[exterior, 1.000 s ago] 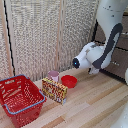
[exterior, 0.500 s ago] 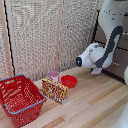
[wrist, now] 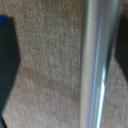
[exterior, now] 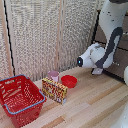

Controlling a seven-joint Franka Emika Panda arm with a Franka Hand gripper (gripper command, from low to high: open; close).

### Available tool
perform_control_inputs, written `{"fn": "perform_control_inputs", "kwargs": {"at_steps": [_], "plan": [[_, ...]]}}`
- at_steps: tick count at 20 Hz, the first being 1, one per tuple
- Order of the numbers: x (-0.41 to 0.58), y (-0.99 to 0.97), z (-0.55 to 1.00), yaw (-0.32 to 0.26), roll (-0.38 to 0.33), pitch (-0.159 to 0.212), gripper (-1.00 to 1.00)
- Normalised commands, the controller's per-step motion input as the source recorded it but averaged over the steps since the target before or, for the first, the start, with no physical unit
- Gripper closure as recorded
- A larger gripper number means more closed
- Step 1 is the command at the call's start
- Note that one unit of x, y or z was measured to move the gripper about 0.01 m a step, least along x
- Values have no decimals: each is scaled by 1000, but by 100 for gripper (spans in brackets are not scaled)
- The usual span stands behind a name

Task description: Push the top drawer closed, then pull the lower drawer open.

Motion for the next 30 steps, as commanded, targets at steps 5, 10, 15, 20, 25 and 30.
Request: {"fn": "perform_control_inputs", "kwargs": {"at_steps": [5,10,15,20,25,30], "plan": [[12,50,1,2,4,-24,100],[0,500,1,4,159,-74,100],[0,749,-3,0,183,-90,100],[0,761,-100,0,160,-78,100],[10,367,-41,-1,168,-37,-100],[42,31,33,0,16,0,-100]]}}
